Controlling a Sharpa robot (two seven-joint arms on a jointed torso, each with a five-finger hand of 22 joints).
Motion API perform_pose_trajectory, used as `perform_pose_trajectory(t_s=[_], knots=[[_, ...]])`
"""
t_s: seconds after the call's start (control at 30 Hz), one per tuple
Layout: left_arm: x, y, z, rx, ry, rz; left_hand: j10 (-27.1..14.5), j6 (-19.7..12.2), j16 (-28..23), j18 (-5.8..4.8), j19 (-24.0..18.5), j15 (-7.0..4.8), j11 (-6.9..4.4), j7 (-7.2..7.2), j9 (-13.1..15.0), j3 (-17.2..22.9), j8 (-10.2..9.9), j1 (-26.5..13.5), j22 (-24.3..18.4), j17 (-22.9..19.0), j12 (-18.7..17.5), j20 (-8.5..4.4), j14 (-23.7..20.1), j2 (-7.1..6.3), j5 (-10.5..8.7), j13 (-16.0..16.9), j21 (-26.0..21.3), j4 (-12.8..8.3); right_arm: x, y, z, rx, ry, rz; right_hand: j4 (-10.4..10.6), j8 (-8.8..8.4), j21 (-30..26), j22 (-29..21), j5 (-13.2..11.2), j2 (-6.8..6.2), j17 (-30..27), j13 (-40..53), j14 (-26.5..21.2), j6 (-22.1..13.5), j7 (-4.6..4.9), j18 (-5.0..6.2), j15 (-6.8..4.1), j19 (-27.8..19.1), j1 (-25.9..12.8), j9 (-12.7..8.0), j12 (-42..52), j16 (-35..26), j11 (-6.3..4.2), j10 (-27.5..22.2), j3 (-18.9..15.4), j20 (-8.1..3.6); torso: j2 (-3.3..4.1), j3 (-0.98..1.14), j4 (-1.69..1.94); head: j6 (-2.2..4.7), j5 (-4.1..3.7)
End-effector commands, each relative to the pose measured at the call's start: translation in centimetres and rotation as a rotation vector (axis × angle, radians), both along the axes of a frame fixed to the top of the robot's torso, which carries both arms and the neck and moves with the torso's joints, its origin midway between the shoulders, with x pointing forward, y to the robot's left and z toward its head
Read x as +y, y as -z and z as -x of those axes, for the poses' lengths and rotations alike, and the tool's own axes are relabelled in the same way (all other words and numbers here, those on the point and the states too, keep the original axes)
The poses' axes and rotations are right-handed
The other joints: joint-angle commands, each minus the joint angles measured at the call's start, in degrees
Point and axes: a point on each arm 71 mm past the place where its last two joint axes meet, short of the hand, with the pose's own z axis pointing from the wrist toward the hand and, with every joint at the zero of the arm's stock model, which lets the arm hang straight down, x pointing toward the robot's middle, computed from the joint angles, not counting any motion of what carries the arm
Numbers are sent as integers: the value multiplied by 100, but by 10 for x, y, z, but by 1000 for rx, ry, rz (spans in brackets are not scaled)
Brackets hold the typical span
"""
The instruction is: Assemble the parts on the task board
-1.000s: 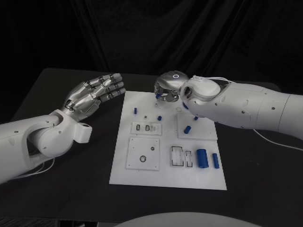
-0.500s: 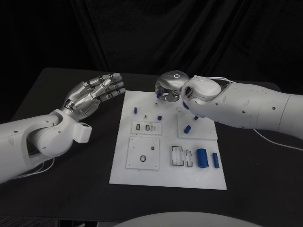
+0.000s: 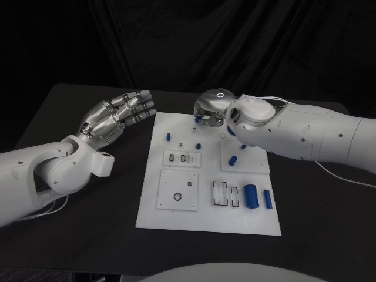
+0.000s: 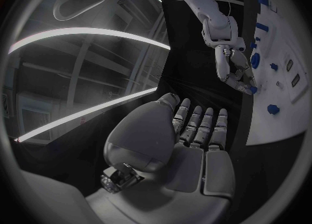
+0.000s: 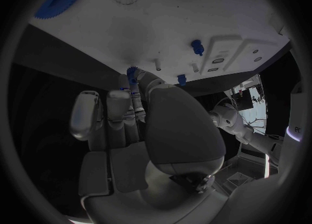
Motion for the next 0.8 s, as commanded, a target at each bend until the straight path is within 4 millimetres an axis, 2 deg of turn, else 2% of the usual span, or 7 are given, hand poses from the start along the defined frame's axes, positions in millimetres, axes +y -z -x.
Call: perform_pose_trajectory(t_s=[0.03,0.23,0.27,0.33,0.43,0.6,0.8], knots=[[1,-9,2,-98,-2,82,0,21,32,-92,32,29,59,22,3,40,21,-44,-4,5,24,-11,18,-28,35,5,36,8,-4,3,-1,8,27,9,-5,-34,-27,-15,4,-23,-13,7,-21,-33,-1,-30,24,-14,-21,665,-27,-33,24,-22,31,30,-2,3,2,-18,4],[1,-9,2,-96,0,81,0,21,32,-92,32,29,59,22,3,40,21,-44,-4,5,24,-11,18,-28,35,5,36,8,-4,4,-1,28,36,8,81,-391,-111,-94,-118,-100,-167,0,-103,-595,-32,-10,97,-91,-138,552,-92,-135,106,-249,61,88,0,0,6,-19,1],[1,-9,1,-96,0,81,0,21,32,-92,32,29,59,22,3,40,21,-44,-4,5,24,-11,18,-28,35,5,36,8,-4,4,-2,32,38,7,144,-798,-216,-210,-324,-219,-317,-22,-193,-1303,-184,7,206,-185,-257,368,-90,-232,250,-826,-7,166,0,0,6,-19,1],[0,-8,1,-95,1,81,0,21,32,-92,32,29,59,22,3,40,21,-44,-4,5,24,-11,18,-28,35,5,36,8,-4,4,-2,35,39,1,118,-935,-293,-261,-467,-234,-359,6,-274,-2368,-354,38,239,-255,-302,44,-76,-253,312,-1344,-160,241,0,-2,5,-22,3],[0,-8,1,-95,2,81,-3,16,33,-101,33,34,66,29,2,62,18,-52,-5,4,23,-11,15,-26,34,5,36,8,-4,4,-2,34,39,-5,101,-985,-396,-347,-548,-205,-478,27,-377,-3189,-473,65,241,-339,-316,-214,-53,-319,336,-1537,-328,251,1,-6,5,-24,3],[1,-8,1,-94,1,80,-3,16,33,-101,33,34,66,29,2,62,18,-52,-5,4,23,-11,15,-26,34,5,36,8,-8,3,-2,23,34,-18,81,-930,-454,-395,-518,-161,-532,52,-426,-3005,-471,79,242,-386,-286,-202,-2,-349,329,-1505,-379,255,1,-6,6,-18,10],[2,-8,1,-94,-1,79,-3,16,33,-101,33,34,66,29,2,62,18,-52,-5,4,23,-11,15,-26,34,5,36,8,-27,-6,0,-27,34,-90,51,-670,-601,-518,-169,-21,-782,110,-540,-1922,-324,112,256,-486,-231,-47,199,-496,294,-1242,-376,260,0,-3,10,25,63]])
